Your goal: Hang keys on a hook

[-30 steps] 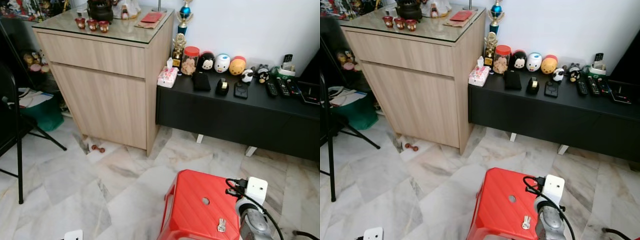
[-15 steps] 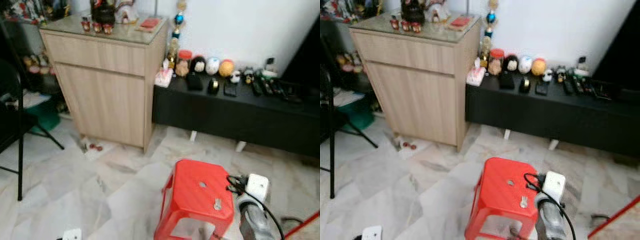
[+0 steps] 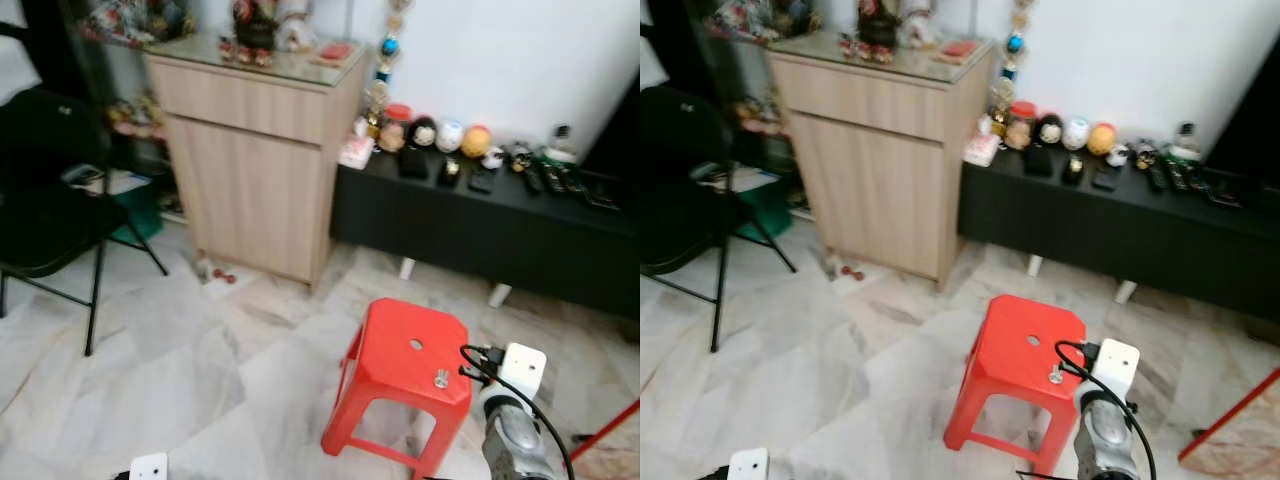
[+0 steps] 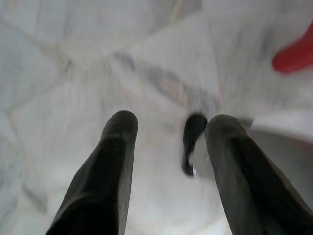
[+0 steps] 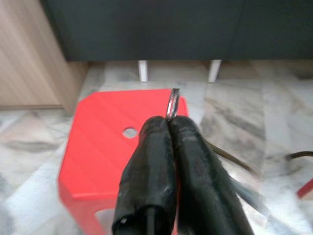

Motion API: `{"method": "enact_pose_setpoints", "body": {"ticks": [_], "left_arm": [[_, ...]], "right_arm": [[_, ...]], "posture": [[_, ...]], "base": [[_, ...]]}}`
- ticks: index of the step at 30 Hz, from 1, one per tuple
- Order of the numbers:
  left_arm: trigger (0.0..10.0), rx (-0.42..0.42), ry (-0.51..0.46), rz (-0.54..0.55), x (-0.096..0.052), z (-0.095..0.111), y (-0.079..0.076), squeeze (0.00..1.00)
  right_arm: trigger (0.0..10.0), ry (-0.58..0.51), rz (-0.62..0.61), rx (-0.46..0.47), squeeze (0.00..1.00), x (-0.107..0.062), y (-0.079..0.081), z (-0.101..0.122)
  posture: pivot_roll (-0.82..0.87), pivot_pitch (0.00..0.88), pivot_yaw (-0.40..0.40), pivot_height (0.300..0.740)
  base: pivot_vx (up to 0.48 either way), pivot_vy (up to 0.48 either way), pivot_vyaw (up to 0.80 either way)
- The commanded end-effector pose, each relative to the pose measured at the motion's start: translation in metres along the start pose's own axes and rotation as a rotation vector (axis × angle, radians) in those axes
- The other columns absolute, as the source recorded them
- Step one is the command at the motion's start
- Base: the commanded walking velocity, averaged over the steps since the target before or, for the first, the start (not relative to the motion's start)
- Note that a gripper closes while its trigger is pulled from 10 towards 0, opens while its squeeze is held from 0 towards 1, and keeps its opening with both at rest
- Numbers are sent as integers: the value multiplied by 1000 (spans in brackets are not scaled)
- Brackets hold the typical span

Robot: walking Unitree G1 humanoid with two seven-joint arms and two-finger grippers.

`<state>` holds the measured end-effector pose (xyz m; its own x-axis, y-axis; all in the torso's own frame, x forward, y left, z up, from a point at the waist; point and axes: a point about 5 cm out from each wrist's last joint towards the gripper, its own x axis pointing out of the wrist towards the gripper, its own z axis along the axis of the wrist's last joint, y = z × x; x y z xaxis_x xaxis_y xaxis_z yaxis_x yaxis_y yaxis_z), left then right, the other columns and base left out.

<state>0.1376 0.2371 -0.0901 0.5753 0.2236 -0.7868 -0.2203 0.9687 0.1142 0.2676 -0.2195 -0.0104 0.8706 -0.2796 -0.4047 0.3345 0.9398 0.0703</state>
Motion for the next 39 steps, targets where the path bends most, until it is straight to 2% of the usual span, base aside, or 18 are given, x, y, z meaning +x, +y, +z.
{"method": "enact_pose_setpoints", "body": {"ticks": [1,24,39], "left_arm": [[10000,13,-11,-5,2,7,0,0],[10000,26,-17,-10,3,10,2,0],[10000,38,-8,-19,2,6,3,0]], "right_arm": [[10000,-20,-13,11,0,2,0,7],[10000,3,-47,39,0,1,-1,2],[10000,29,-55,31,0,-1,-8,-5]], "posture": [[114,9,-100,740],[120,21,-89,740],[113,0,-74,740]], "base": [[0,-405,0],[0,-323,0],[0,-323,0]]}}
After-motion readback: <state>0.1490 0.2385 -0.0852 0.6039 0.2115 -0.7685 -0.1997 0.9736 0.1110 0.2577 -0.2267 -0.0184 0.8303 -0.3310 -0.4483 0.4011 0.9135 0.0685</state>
